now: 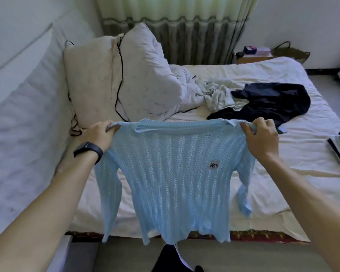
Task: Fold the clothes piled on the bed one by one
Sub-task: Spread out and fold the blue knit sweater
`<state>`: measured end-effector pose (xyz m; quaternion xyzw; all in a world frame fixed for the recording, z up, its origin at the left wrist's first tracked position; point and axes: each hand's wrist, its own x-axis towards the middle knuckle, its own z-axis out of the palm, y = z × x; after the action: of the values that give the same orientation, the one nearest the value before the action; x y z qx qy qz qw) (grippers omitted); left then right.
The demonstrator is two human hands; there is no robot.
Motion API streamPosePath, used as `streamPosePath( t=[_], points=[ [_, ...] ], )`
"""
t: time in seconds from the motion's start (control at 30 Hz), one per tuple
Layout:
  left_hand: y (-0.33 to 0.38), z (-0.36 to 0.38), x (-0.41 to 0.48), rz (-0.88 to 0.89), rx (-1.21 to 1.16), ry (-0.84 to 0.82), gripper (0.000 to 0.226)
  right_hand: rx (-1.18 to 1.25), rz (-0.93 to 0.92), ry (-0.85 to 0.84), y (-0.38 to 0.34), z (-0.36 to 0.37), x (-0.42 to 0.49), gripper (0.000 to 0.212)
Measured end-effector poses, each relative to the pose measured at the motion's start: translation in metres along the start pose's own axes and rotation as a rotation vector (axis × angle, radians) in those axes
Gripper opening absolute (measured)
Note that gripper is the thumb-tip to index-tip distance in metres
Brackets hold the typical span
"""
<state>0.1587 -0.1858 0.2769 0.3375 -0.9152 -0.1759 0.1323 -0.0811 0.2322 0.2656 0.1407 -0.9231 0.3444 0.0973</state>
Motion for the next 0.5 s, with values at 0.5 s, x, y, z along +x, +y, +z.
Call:
streamPosePath(
  t=[0.5],
  points=[
    [-0.105,0.378,0.223,-0.276,0.178,-0.246,0.032,-0.204,0.361,-0.300,0.147,0.378,0.132,0.023]
  ],
)
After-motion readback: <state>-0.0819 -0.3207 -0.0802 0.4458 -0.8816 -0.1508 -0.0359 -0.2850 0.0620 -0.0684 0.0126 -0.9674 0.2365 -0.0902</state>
